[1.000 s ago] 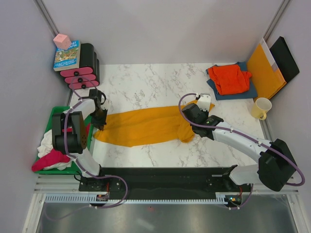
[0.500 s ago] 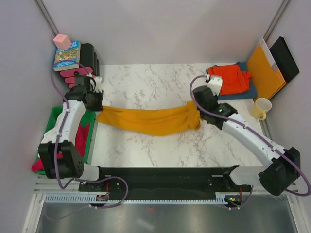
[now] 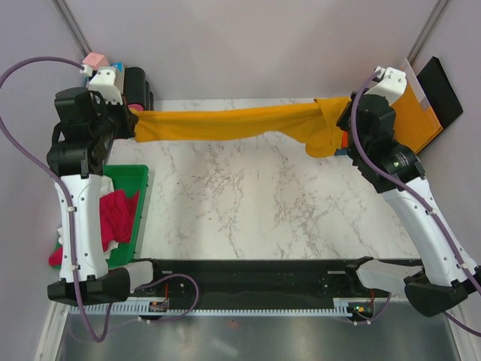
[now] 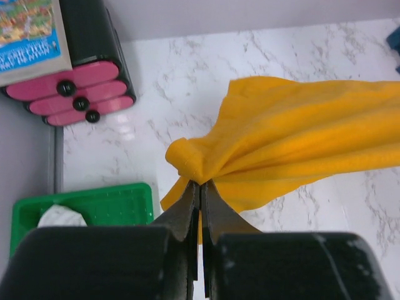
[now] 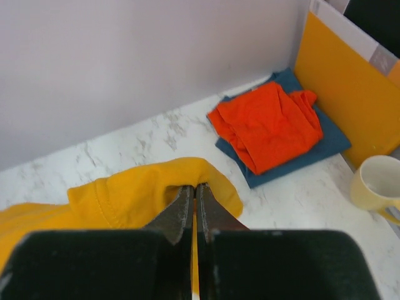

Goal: Fold and stack the t-shirts
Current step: Flatten the tshirt out

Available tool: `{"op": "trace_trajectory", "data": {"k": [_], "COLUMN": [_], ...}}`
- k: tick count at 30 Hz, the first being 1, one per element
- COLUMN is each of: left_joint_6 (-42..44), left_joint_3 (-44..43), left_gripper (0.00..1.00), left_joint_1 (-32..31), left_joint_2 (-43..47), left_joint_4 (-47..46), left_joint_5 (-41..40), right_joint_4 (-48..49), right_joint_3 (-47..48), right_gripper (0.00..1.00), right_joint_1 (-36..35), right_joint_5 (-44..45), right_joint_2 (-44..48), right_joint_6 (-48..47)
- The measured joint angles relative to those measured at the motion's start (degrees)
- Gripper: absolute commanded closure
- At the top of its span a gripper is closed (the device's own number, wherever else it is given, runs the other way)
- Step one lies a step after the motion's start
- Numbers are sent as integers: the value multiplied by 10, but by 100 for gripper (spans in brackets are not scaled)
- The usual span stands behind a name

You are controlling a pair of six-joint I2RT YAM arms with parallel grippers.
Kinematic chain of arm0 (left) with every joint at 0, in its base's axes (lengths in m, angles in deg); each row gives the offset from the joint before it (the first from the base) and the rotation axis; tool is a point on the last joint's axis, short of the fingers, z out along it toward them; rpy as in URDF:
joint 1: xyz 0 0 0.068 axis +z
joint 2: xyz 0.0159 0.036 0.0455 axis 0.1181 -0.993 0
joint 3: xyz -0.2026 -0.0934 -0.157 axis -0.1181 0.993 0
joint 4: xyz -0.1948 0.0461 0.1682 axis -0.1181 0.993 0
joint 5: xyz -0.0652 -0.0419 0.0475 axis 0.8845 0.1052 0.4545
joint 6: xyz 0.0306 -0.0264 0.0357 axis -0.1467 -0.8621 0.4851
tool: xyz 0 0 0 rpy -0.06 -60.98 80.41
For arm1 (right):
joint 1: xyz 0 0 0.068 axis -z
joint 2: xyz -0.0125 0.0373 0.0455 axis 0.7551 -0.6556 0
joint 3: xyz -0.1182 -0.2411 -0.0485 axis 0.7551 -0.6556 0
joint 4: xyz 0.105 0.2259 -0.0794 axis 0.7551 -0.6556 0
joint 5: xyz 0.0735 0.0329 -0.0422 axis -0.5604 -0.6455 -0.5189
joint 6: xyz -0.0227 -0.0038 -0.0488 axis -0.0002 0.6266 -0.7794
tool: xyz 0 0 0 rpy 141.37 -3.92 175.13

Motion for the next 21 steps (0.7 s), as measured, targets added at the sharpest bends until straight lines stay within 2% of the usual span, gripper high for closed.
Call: {"op": "trace_trajectory", "data": {"k": [3, 11, 15, 21], "left_joint_6": [1, 1, 1, 5], "left_joint_3": [30, 33, 41, 65], "left_gripper": [98, 98, 98, 98], "left_joint_1": [0, 1, 1, 1], "left_joint_2": [27, 78, 29, -129], "left_joint_4": [24, 32, 14, -34], "left_joint_5": [4, 22, 30, 27], "right_joint_4": [-28, -42, -39, -10], "right_joint_3": [-33, -35, -35, -34], "right_gripper": [100, 100, 100, 100], "right_joint_1": [0, 1, 16, 52], "right_joint_5": [-17, -19, -31, -59], "right_joint_2": [19, 46, 3, -155], "right_joint_6": [-6, -26, -22, -14]}}
